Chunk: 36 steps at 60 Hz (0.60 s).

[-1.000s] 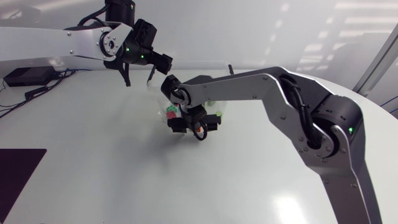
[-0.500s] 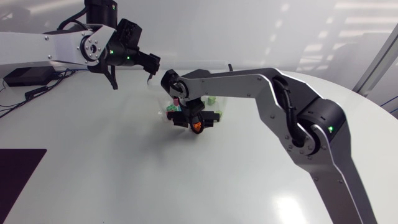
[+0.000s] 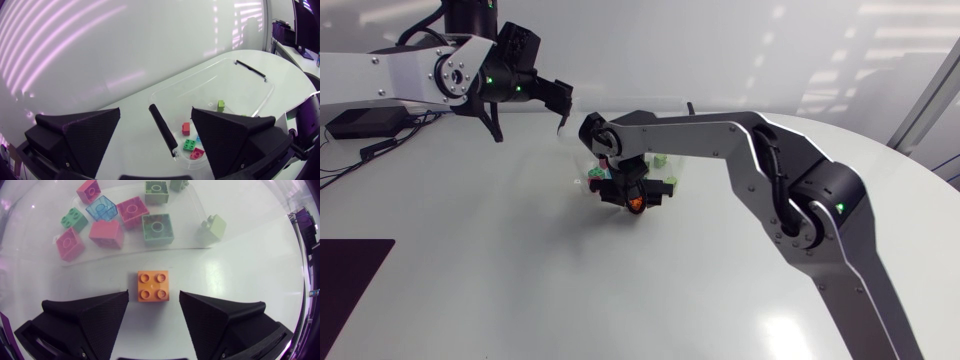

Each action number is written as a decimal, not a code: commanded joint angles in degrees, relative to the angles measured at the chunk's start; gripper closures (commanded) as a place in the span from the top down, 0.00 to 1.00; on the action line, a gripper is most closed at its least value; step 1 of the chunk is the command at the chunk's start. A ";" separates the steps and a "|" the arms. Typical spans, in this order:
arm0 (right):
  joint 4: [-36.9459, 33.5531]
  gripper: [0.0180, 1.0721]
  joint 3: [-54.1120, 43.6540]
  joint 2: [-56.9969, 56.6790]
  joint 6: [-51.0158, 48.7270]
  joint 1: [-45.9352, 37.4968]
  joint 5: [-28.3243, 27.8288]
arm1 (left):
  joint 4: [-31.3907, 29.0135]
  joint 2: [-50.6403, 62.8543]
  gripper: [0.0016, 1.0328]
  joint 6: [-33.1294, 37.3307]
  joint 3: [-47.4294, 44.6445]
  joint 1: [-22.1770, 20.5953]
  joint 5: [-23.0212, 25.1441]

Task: Place the duplo bricks in the container

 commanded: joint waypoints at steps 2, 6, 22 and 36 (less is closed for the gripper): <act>-1.45 0.70 1.35 1.80 2.19 -0.86 -0.36 | 0.77 -1.82 0.96 -1.15 -2.01 0.36 -0.01; -1.71 0.64 1.71 2.07 2.28 -1.03 -0.62 | 0.77 -1.99 0.96 -1.15 -2.19 0.36 -0.01; -2.41 0.48 2.32 2.77 1.75 -1.47 -2.38 | 0.77 -2.70 0.96 -1.06 -2.36 0.18 -0.01; -1.97 0.29 0.65 1.98 1.14 -1.21 -3.70 | 0.77 -3.40 0.96 -0.98 -2.80 0.09 -0.01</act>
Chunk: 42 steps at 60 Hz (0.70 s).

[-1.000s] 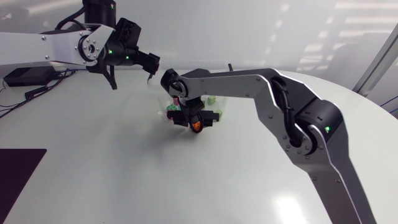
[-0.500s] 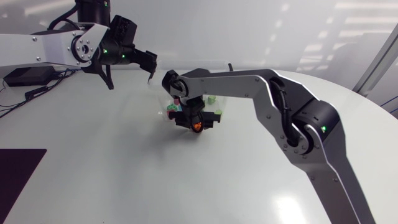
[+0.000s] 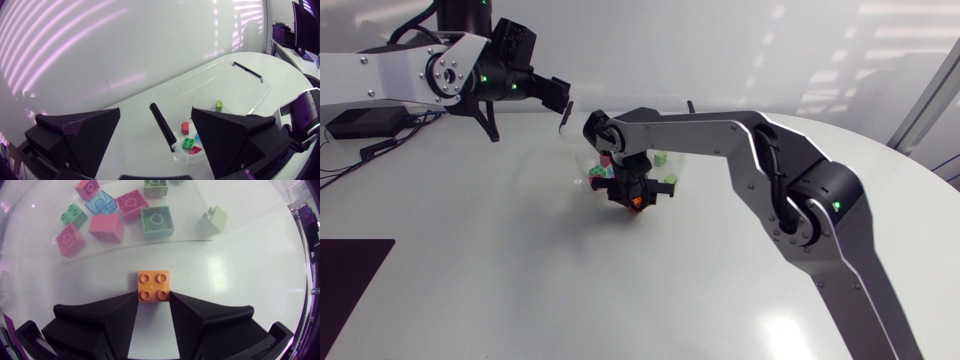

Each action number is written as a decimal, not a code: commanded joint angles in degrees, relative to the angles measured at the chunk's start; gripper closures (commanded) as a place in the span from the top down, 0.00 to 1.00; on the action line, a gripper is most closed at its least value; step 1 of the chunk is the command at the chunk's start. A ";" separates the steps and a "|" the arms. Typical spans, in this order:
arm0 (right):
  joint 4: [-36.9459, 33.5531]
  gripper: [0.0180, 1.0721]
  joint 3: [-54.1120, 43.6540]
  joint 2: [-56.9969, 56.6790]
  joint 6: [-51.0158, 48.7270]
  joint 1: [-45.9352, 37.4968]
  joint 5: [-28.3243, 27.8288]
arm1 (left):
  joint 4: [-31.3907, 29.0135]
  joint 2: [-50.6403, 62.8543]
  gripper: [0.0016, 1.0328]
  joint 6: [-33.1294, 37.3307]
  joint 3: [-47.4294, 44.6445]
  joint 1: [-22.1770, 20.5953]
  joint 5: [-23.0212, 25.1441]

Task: Place the duplo bricks in the container

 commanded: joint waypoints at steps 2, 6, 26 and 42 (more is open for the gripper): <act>-0.64 0.28 -1.58 0.71 0.79 -0.03 -0.83 | 0.53 -1.87 0.96 -0.67 -1.84 0.11 0.01; 0.77 0.27 -4.13 -0.78 0.70 0.59 -1.01 | 0.44 -2.58 0.96 -0.58 -2.37 0.11 0.01; 7.88 0.27 -19.42 -15.90 -2.47 4.02 -0.31 | -0.62 -11.45 0.96 0.12 -8.87 1.52 0.01; 7.53 0.28 -19.78 -29.96 -5.10 4.46 2.77 | -1.67 -17.69 0.96 0.47 -13.44 3.19 0.01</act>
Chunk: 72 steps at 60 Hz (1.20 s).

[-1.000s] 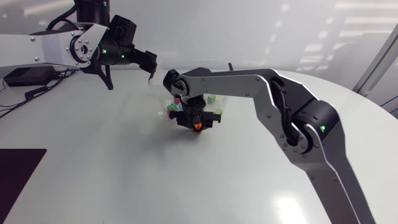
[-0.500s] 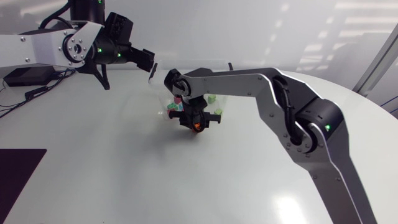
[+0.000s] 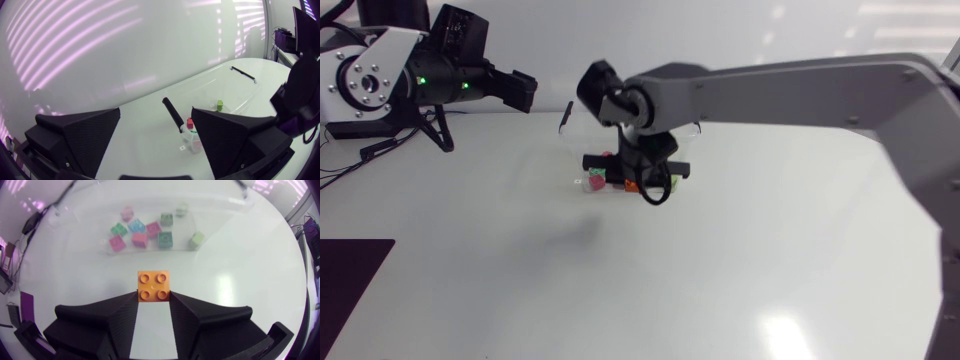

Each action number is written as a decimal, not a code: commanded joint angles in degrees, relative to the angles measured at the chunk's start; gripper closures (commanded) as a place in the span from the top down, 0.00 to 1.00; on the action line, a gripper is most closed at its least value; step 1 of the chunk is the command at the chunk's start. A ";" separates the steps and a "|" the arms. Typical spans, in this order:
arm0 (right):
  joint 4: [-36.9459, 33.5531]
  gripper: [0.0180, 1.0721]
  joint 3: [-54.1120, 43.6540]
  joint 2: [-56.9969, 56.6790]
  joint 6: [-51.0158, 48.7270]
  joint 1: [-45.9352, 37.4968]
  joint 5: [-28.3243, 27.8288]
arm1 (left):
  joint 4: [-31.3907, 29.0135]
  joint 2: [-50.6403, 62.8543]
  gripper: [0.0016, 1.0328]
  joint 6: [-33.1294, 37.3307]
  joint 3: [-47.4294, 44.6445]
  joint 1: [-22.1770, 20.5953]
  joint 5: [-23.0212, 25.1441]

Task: Place the duplo bricks in the container

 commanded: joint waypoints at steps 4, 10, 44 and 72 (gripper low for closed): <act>-0.56 0.28 2.66 -5.23 -2.27 -0.75 1.57 | -0.40 -4.39 0.96 0.54 -4.27 0.61 -0.08; -1.17 0.28 6.53 -5.32 -3.94 -2.51 2.10 | -0.31 -6.68 0.96 0.63 -6.12 1.14 -0.08; -5.65 0.95 29.03 14.63 -13.25 -10.59 1.57 | -0.40 -16.96 0.96 1.42 -13.85 2.72 -0.26; 10.87 0.95 -3.76 -15.60 -21.25 -14.46 4.82 | -0.23 -28.21 0.96 3.26 -20.09 6.24 -0.43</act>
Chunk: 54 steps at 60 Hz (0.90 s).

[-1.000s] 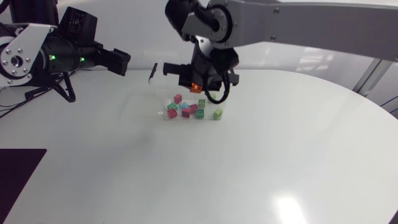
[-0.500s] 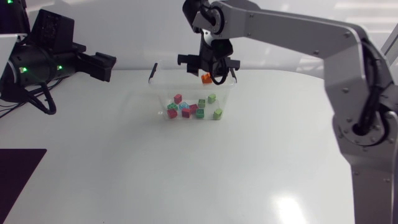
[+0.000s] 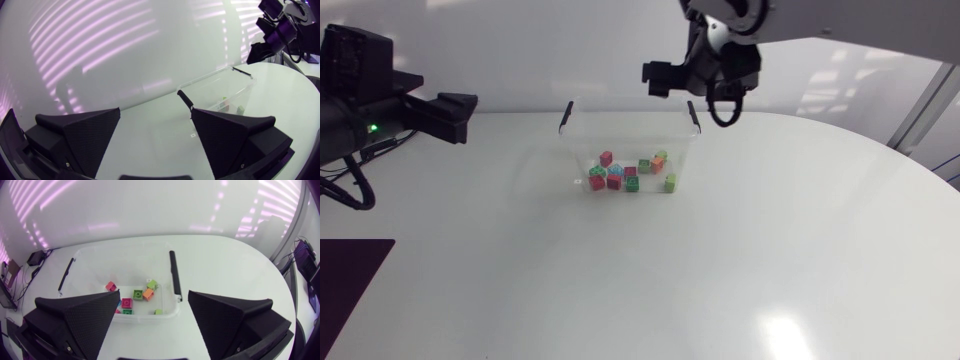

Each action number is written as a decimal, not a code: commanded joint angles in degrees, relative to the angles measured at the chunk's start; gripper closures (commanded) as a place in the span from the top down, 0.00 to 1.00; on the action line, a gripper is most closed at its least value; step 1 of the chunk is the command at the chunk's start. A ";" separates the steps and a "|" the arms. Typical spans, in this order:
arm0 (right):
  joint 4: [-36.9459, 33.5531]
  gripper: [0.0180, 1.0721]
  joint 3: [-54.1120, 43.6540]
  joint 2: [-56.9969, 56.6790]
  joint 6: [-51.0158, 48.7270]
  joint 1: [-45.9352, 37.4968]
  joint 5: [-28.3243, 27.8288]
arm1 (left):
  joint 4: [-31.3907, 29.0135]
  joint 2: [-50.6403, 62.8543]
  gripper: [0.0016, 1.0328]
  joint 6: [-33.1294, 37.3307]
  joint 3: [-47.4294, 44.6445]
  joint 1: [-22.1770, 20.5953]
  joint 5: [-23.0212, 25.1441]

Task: Place the duplo bricks in the container

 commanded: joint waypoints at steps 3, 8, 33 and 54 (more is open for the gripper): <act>3.80 0.95 -10.31 -9.61 -3.24 -1.94 1.54 | 0.32 -4.31 0.96 1.73 -3.00 1.76 -0.41; 6.87 0.95 -17.17 -16.20 -5.18 -3.44 2.25 | 0.76 -7.03 0.96 2.88 -4.85 2.64 -0.41; 15.40 0.95 -45.64 -44.50 -12.38 -13.98 3.30 | 2.25 -19.34 0.96 4.02 -14.87 6.51 -0.41; 19.00 0.95 -59.18 -62.08 -20.47 -24.18 1.98 | 1.90 -29.62 0.96 4.55 -20.93 8.70 -0.41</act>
